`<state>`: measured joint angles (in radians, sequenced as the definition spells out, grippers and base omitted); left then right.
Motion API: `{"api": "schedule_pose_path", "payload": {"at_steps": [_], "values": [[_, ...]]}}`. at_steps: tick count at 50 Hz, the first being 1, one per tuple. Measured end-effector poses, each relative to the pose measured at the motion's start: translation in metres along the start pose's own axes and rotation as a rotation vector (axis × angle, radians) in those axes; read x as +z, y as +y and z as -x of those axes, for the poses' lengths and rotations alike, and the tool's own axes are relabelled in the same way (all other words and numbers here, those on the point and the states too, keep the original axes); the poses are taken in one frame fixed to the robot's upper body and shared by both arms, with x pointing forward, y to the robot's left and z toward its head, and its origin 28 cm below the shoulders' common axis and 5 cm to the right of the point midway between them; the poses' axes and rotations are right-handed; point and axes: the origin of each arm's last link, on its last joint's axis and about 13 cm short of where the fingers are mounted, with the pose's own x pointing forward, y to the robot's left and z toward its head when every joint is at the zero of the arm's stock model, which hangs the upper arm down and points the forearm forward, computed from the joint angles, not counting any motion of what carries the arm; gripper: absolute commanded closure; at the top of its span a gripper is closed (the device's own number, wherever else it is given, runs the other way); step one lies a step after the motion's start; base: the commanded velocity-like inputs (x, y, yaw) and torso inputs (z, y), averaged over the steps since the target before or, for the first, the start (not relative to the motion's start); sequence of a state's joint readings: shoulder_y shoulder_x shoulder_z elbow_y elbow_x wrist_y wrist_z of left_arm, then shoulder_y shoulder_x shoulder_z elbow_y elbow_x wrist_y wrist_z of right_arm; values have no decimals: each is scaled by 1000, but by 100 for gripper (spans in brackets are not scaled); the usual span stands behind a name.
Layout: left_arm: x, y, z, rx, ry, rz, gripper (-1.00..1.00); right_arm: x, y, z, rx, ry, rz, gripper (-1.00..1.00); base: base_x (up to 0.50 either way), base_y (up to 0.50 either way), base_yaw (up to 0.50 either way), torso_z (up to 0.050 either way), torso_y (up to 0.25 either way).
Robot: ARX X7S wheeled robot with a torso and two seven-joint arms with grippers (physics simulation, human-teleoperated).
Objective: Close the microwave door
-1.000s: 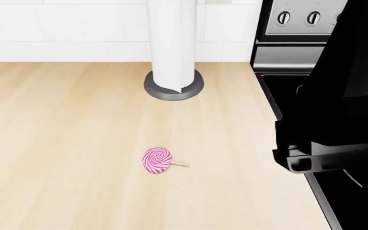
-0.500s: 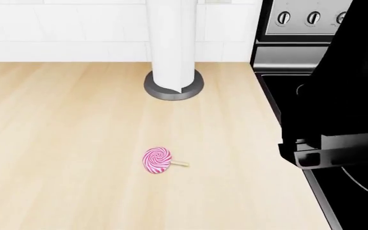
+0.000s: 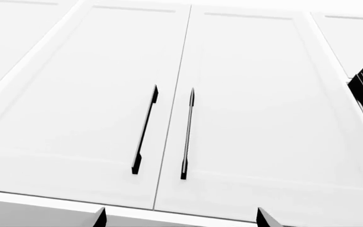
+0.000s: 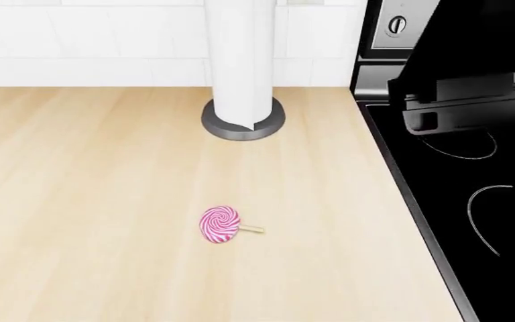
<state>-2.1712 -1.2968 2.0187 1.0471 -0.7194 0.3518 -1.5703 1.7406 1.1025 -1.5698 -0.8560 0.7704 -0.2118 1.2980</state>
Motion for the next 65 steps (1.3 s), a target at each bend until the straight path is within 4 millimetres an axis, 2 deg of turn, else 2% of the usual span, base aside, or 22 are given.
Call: {"api": "schedule_pose_path", "payload": {"at_steps": [13, 35, 52, 65], "values": [[0, -1, 0, -3, 2, 1, -100, -16, -6, -27, 5, 18, 7, -100, 0, 0, 0, 0, 0], [-1, -1, 0, -7, 2, 3, -100, -25, -15, -78, 26, 12, 49, -100, 0, 0, 0, 0, 0], [1, -1, -2, -5, 2, 1, -100, -38, -23, -100, 13, 44, 71, -100, 0, 0, 0, 0, 0], [1, -1, -1, -5, 5, 2, -100, -41, -26, -118, 13, 48, 82, -100, 0, 0, 0, 0, 0]]}}
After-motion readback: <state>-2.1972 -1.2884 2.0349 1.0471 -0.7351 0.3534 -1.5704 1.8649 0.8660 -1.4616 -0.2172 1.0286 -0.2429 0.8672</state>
